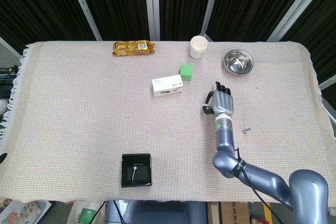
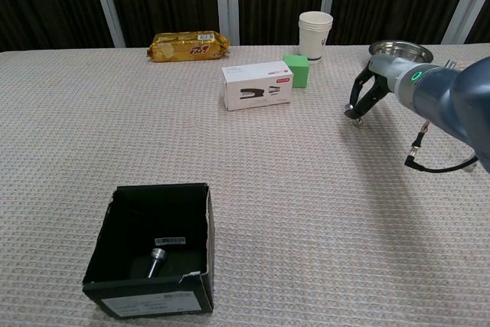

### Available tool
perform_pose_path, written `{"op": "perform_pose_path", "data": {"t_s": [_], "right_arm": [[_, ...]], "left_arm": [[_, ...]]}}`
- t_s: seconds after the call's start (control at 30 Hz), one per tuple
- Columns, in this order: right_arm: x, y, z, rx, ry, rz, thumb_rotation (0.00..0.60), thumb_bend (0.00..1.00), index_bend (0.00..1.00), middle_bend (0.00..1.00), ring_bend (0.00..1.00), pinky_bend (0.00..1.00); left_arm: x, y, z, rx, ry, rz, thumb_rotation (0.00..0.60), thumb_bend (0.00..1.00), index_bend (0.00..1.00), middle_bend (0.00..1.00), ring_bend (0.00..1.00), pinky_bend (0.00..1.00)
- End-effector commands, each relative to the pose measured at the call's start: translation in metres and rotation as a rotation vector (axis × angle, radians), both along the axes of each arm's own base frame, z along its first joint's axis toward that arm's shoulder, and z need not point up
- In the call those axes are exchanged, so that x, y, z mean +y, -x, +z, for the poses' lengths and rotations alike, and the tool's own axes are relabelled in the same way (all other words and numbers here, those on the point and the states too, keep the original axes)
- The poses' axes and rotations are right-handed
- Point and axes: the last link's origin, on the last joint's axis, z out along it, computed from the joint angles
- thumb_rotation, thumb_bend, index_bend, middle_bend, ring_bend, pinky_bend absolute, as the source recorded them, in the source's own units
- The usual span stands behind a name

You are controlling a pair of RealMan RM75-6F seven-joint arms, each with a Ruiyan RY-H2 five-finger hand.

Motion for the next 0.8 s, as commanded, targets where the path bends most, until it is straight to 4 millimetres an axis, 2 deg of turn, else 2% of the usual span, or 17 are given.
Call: {"op": "perform_pose_path", "data": {"t_s": [0.03, 0.8], "right_arm": [[-0.0003, 0.0013, 0.0021, -0.003, 0.002, -0.005, 0.6, 0.34, 0.62, 0.0, 0.0, 0.0], [-0.0053, 0.0097, 0.0118, -0.102, 0.005, -0.082, 0.6, 0.34, 0.62, 0.0, 0.0, 0.0]], "left_arm": [[0.0, 0.0, 0.0001, 0.0, -0.001, 0.001, 0.6, 0.04, 0.05, 0.01, 0.0, 0.13], [0.0001, -0.0006, -0.0011, 0.001, 0.003, 0.001, 0.6, 0.04, 0.05, 0.0, 0.0, 0.13]]}}
